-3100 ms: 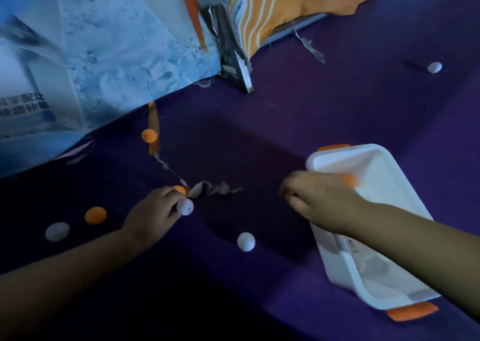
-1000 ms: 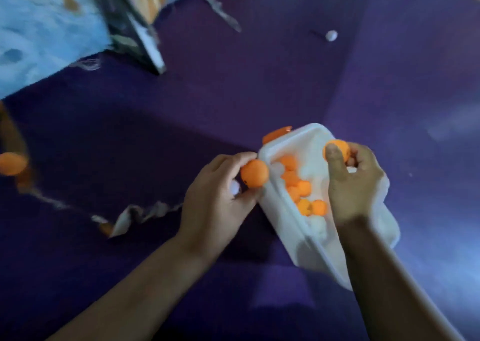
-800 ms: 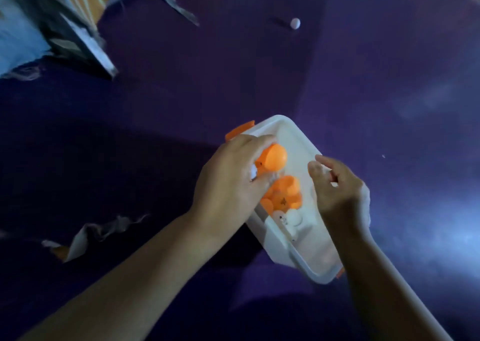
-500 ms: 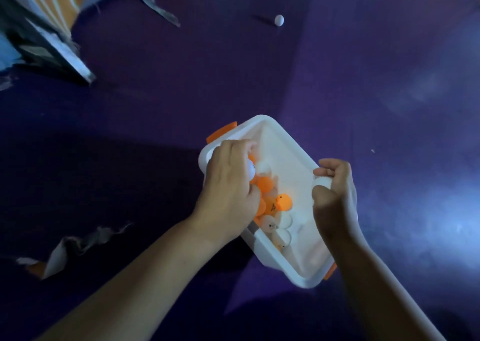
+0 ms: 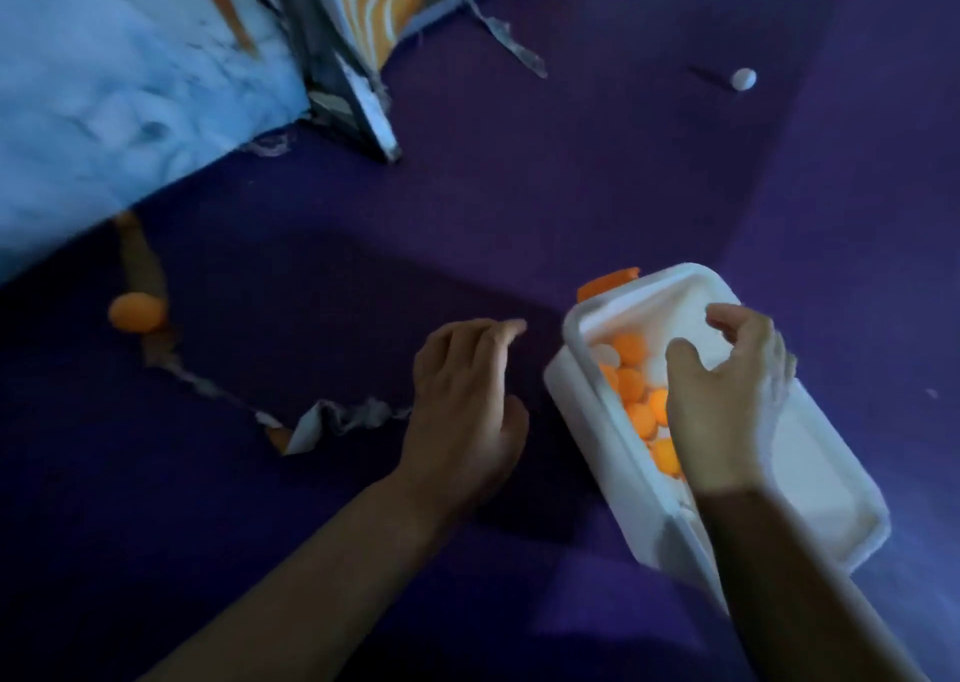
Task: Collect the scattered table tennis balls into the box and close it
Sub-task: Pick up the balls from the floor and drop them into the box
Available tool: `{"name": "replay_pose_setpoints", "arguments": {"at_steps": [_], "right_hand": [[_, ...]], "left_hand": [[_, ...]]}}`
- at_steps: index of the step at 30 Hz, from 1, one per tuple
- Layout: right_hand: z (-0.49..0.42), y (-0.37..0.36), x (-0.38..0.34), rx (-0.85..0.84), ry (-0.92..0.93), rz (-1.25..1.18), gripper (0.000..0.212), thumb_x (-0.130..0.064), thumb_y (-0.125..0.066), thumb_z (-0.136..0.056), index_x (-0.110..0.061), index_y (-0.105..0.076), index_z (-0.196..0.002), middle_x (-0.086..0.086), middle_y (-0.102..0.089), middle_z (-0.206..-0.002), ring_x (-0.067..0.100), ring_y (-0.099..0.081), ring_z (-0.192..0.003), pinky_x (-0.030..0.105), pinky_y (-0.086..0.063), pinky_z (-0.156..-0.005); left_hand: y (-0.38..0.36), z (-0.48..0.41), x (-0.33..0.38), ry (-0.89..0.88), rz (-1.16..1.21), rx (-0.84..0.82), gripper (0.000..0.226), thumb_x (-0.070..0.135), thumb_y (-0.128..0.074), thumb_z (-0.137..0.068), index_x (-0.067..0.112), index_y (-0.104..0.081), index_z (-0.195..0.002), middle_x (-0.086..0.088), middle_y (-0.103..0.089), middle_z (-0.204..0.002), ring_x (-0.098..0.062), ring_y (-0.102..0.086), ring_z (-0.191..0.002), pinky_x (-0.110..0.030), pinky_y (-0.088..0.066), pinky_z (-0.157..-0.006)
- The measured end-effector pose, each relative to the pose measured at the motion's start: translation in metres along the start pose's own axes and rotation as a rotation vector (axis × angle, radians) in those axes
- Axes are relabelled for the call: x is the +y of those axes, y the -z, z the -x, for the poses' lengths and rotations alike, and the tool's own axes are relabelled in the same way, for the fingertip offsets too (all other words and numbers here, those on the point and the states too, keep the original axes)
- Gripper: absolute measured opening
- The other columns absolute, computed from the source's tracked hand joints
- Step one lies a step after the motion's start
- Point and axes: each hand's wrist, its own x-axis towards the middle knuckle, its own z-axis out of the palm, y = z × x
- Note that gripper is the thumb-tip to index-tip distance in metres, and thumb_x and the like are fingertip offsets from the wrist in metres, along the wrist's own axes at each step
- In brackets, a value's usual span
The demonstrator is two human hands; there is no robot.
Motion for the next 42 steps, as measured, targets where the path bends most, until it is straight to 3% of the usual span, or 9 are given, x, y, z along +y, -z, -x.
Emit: {"name": "replay_pose_setpoints", "arguments": {"at_steps": [5, 9, 13, 19, 25, 30, 33, 39, 42], "right_hand": [[0.03, -0.043, -0.064, -0.146, 0.213, -0.055, 0.034, -0.021, -0.053, -0.078, -0.017, -0.058, -0.112, 0.004, -0.059, -0.118, 0.028, -0.045, -0.117, 0.044, -0.034, -0.099], [0.066, -0.079, -0.105, -0.331, 0.379, -0.03, 0.034, -0.016, -0.06, -0.078, -0.013, -0.061, -0.112, 0.01, -0.062, -0.115, 0.033, -0.049, -0.113, 0.046, -0.037, -0.097], [0.104, -0.115, -0.144, -0.556, 0.478, -0.001, 0.034, -0.014, -0.058, -0.084, -0.018, -0.058, -0.118, 0.0, -0.058, -0.122, 0.021, -0.043, -0.117, 0.044, -0.038, -0.101], [0.151, -0.175, -0.199, -0.751, 0.655, 0.024, 0.034, -0.018, -0.055, -0.087, -0.019, -0.055, -0.121, -0.003, -0.056, -0.124, 0.016, -0.043, -0.118, 0.043, -0.04, -0.101], [0.171, -0.23, -0.237, -0.865, 0.8, 0.091, 0.039, -0.018, -0.057, -0.088, -0.018, -0.052, -0.127, 0.005, -0.047, -0.129, 0.024, -0.04, -0.12, 0.039, -0.04, -0.096], [0.169, -0.27, -0.26, -0.846, 0.947, 0.242, 0.052, -0.014, -0.053, -0.088, -0.028, -0.041, -0.137, 0.006, -0.027, -0.146, 0.028, -0.032, -0.128, 0.042, -0.034, -0.104], [0.164, -0.284, -0.267, -0.896, 1.01, 0.383, 0.061, -0.015, -0.052, -0.089, -0.034, -0.031, -0.143, 0.0, -0.011, -0.154, 0.027, -0.022, -0.135, 0.042, -0.026, -0.11], [0.148, -0.285, -0.255, -0.938, 1.015, 0.375, 0.06, -0.011, -0.062, -0.085, -0.031, -0.04, -0.137, 0.006, -0.034, -0.137, 0.026, -0.033, -0.122, 0.039, -0.036, -0.102], [0.134, -0.268, -0.237, -0.962, 0.913, 0.215, 0.056, -0.003, -0.055, -0.084, -0.029, -0.045, -0.132, 0.003, -0.041, -0.125, 0.02, -0.043, -0.11, 0.03, -0.039, -0.082]], "left_hand": [[0.046, 0.05, -0.059, 0.215, -0.144, 0.088, 0.046, 0.01, -0.061, -0.079, 0.016, -0.053, -0.124, 0.001, -0.051, -0.125, -0.013, -0.031, -0.116, -0.03, -0.032, -0.098], [0.087, 0.1, -0.105, 0.408, -0.22, 0.205, 0.041, 0.011, -0.07, -0.074, 0.018, -0.059, -0.113, 0.001, -0.058, -0.117, -0.015, -0.038, -0.112, -0.025, -0.027, -0.096], [0.135, 0.153, -0.144, 0.731, -0.303, 0.367, 0.046, 0.016, -0.072, -0.076, 0.014, -0.057, -0.12, -0.005, -0.054, -0.125, -0.025, -0.04, -0.119, -0.037, -0.03, -0.099], [0.178, 0.206, -0.192, 1.2, -0.378, 0.424, 0.047, 0.022, -0.064, -0.083, 0.016, -0.049, -0.127, -0.009, -0.038, -0.136, -0.031, -0.025, -0.128, -0.049, -0.026, -0.105], [0.174, 0.203, -0.212, 1.19, -0.217, 0.521, 0.034, 0.009, -0.055, -0.091, 0.011, -0.051, -0.125, -0.014, -0.046, -0.125, -0.023, -0.038, -0.109, -0.028, -0.035, -0.084], [0.175, 0.176, -0.208, 1.007, -0.145, 0.603, 0.025, 0.021, -0.065, -0.085, 0.017, -0.055, -0.108, -0.001, -0.047, -0.11, -0.009, -0.049, -0.087, -0.022, -0.043, -0.069], [0.183, 0.161, -0.209, 1.064, -0.039, 0.671, 0.027, 0.027, -0.071, -0.08, 0.022, -0.053, -0.099, 0.005, -0.044, -0.104, -0.006, -0.052, -0.078, -0.022, -0.048, -0.063], [0.19, 0.138, -0.205, 1.089, 0.067, 0.715, 0.029, 0.031, -0.073, -0.077, 0.027, -0.05, -0.095, 0.008, -0.043, -0.101, -0.004, -0.052, -0.076, -0.017, -0.043, -0.06], [0.184, 0.125, -0.2, 1.056, 0.068, 0.667, 0.03, 0.033, -0.073, -0.077, 0.025, -0.051, -0.096, 0.006, -0.043, -0.103, -0.004, -0.051, -0.075, -0.015, -0.039, -0.057]]}}
